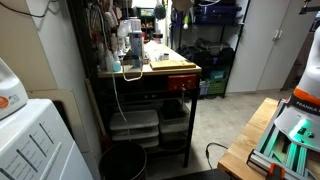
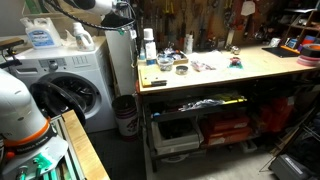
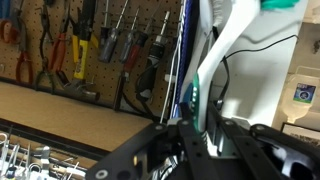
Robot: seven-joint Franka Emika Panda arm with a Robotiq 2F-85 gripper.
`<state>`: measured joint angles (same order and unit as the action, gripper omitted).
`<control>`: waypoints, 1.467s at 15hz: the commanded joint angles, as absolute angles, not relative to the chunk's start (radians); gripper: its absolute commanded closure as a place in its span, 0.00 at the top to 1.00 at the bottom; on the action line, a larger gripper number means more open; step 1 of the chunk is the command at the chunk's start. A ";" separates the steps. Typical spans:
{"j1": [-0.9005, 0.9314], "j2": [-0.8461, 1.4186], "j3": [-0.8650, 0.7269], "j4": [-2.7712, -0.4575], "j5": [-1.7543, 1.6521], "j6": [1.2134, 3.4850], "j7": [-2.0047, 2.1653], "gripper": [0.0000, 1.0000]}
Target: Pick up the white and green brush from the table and hang it on the wall
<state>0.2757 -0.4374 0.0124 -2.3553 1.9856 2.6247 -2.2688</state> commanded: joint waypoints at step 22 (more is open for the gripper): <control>0.285 -0.221 0.080 -2.102 1.967 2.800 -2.082 0.05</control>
